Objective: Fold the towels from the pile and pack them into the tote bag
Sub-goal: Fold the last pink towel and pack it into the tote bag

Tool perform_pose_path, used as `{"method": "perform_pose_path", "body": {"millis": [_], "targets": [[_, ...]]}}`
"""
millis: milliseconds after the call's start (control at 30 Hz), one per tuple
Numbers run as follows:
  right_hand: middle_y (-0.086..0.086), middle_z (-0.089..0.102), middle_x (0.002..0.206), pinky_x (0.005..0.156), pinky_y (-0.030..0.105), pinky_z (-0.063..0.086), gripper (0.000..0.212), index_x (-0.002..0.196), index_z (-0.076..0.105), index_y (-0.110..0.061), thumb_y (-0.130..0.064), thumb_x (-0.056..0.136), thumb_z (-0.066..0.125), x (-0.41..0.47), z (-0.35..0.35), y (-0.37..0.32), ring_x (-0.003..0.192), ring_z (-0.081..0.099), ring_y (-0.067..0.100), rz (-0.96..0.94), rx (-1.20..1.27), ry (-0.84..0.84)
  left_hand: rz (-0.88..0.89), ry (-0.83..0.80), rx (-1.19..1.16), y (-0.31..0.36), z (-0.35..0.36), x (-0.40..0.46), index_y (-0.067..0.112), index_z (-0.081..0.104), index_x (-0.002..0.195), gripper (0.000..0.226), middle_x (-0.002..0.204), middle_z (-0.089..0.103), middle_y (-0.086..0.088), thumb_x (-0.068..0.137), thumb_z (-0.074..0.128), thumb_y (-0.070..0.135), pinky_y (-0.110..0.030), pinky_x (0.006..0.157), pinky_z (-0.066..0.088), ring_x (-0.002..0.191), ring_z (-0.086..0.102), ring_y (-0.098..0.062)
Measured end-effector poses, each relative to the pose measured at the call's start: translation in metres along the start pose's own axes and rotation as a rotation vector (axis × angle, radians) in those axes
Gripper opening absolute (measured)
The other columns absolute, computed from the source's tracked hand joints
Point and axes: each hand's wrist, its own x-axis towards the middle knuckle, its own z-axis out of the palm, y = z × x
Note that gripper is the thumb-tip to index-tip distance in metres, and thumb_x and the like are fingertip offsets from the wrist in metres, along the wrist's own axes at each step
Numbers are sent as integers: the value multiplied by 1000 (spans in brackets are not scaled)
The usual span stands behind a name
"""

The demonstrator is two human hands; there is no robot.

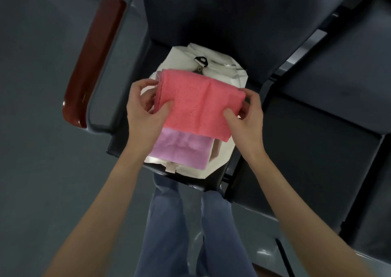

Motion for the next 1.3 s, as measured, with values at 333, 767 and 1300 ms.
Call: {"method": "perform_pose_path", "body": {"millis": [333,767,1300], "targets": [[9,33,133,107,32,25,63,127,42,-14,4,72,66,-4,87,16,123,38,26,-498,-619,304,47,-211,200,-50,-30,80,15,64,98,20,90,69,7,86,71,29,-20,72,54,79,67,-7],[12,-1,160,115,58,-8,78,152,10,-32,-74,89,27,30,132,56,146,-8,36,-442,-1289,-218,586,-597,879,-105,-25,188,5,53,108,40,104,51,-15,75,74,12,-38,65,47,87,53,-28],[19,-3,159,116,57,-3,121,153,3,-11,-92,67,33,35,129,61,147,-5,36,-427,-1314,-403,542,-272,547,-95,-34,183,6,77,76,14,59,62,-8,85,67,10,-36,49,44,51,54,-18]]}}
